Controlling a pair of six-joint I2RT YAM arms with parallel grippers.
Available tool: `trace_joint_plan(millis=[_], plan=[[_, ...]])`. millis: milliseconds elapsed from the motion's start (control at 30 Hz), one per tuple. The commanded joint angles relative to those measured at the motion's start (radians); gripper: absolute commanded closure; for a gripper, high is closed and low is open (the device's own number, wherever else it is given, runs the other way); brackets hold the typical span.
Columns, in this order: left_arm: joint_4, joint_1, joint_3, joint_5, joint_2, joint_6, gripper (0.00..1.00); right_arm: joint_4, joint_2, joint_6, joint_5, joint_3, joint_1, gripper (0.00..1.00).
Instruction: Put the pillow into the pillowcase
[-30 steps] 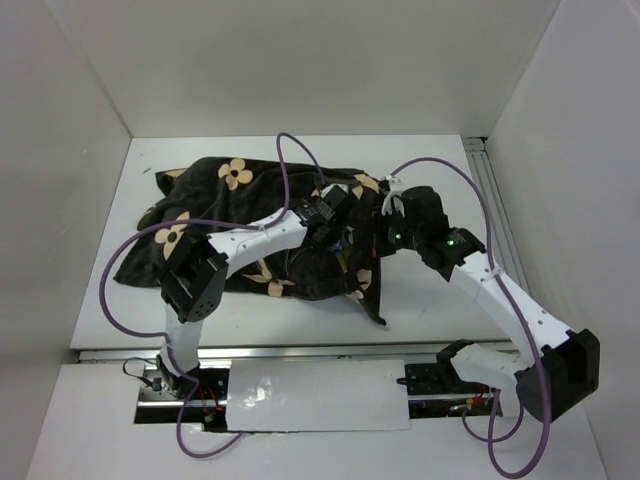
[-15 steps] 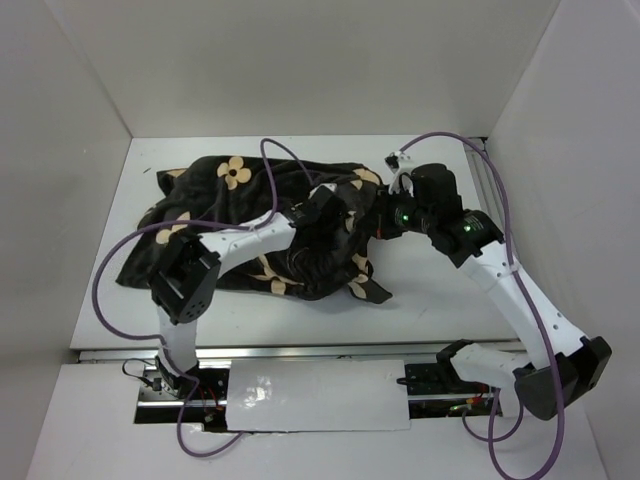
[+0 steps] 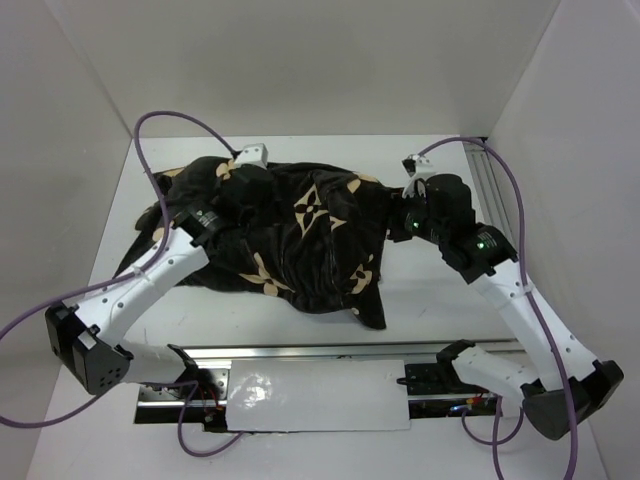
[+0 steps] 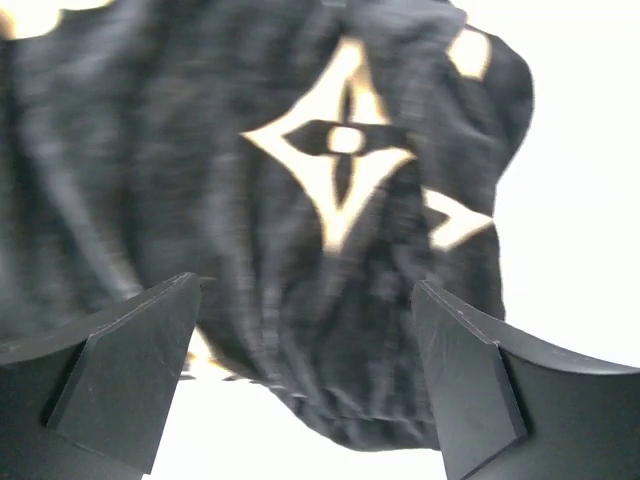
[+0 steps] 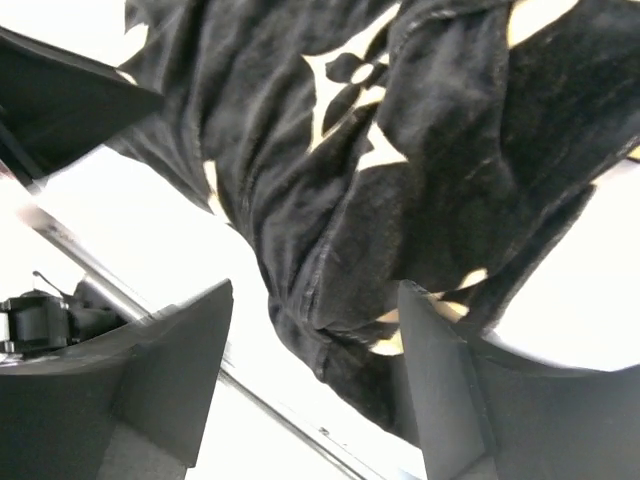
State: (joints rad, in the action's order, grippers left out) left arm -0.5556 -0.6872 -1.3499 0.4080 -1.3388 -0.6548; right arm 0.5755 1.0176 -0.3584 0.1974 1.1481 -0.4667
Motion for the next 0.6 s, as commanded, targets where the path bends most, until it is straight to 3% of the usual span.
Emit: trace_joint_plan(millis=[0,100,167,333,400,567], plan=[[-0.108,0.101,0.012,0.074,0.001,-0.017,0.0,-0.055,0.034,-0.001,-0.01,-0.027,0.003,0.43],[-0.133,0.185,0.061,0.022,0.024,-0.035,0.0,-0.055,0.097,0.068,0.109,-0.027,-0.015,0.55],[-0.142,0.259,0.127,-0.02,0.053,-0.058,0.0,-0.077,0.168,0.105,0.122,-0.014,-0.093,0.55],[-0.133,0.376,0.299,-0.032,0.128,-0.095,0.0,-0.121,0.353,0.098,-0.041,0.01,-0.256,0.55],[-0.133,0.411,0.334,-0.064,0.161,-0.105,0.0,-0.132,0.4,0.061,-0.093,0.022,-0.276,0.54],[-0.133,0.485,0.376,-0.101,0.208,-0.105,0.0,-0.105,0.509,-0.01,-0.266,0.042,-0.276,0.37]])
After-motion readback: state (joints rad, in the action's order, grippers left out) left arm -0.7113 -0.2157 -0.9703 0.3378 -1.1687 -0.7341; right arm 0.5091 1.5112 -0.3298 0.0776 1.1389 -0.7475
